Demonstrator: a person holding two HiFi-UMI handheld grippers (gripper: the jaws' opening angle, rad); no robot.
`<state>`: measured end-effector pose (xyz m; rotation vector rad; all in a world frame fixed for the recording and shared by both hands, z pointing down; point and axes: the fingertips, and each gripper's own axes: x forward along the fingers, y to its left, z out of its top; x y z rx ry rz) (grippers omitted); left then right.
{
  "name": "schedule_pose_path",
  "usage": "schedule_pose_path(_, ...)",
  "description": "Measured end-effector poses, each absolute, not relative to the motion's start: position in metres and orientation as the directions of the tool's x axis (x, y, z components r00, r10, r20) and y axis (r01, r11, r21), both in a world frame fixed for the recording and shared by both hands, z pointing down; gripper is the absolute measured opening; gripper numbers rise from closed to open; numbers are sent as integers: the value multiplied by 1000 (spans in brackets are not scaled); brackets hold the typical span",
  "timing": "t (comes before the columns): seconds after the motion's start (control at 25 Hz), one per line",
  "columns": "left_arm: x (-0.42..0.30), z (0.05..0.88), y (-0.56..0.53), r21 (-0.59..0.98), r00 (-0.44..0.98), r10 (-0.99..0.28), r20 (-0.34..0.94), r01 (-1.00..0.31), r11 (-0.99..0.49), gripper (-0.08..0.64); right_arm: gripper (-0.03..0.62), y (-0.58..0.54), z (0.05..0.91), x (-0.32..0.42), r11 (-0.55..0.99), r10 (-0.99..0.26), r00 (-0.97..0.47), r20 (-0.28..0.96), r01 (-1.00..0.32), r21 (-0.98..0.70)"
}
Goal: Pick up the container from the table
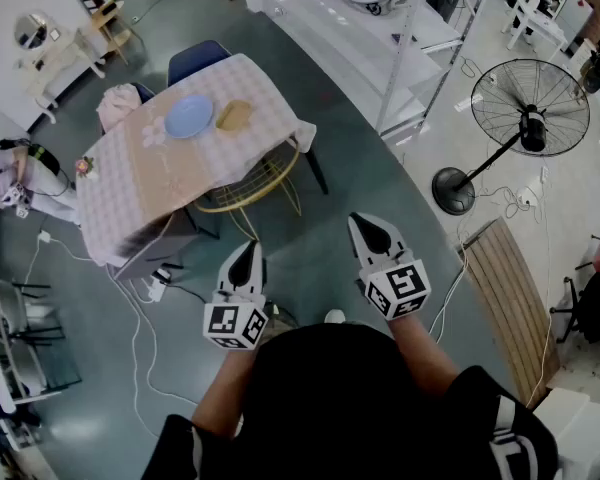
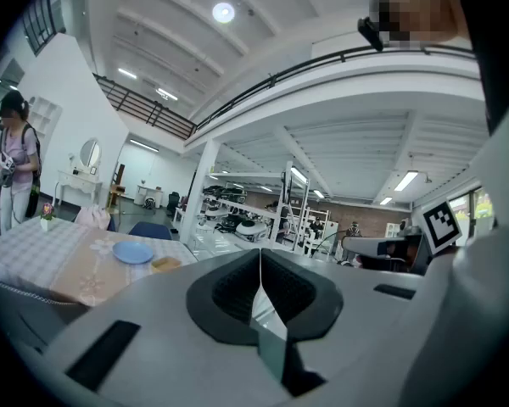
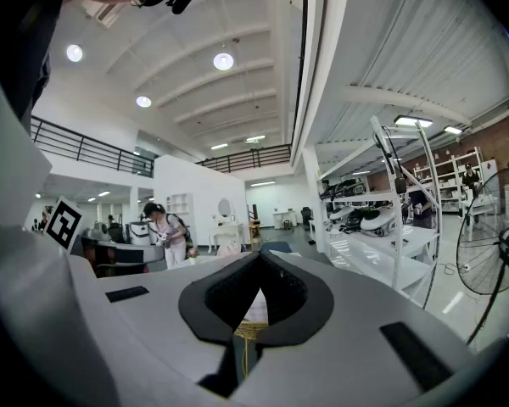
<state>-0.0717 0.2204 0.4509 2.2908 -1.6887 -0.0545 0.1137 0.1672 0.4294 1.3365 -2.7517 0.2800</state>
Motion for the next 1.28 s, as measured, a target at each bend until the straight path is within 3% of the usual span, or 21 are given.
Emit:
schedule_pose_path(0.44, -29, 448, 244, 293, 338, -938, 77, -907, -303, 8, -3, 196, 435, 143, 623, -760, -633, 147, -774, -114)
schedule_pose_path(0.68, -22, 454, 247, 268, 356, -928, 106, -909, -318, 12, 0, 206, 445, 148, 643, -730, -662, 168, -749, -156)
schedule_pose_path(0.72, -20, 457, 246, 273, 368, -923, 115, -905, -327, 29, 16, 206, 446, 151, 637, -734, -658, 169, -753, -167)
schedule_pose_path(0.8, -16, 462, 241, 285, 380, -915, 134, -899, -332, 152, 149, 203, 452, 160, 612, -747, -638, 188, -770, -182)
schedule_pose_path(0.84, -16, 465, 239, 287, 377, -915, 143, -901, -326, 172, 166, 201, 455, 166, 601, -753, -626, 202, -779, -179)
schedule_pose_path(1.28, -3, 476, 230, 311, 372, -914, 165, -899, -310, 196, 179, 198, 473, 189, 594, -745, -622, 243, -783, -183)
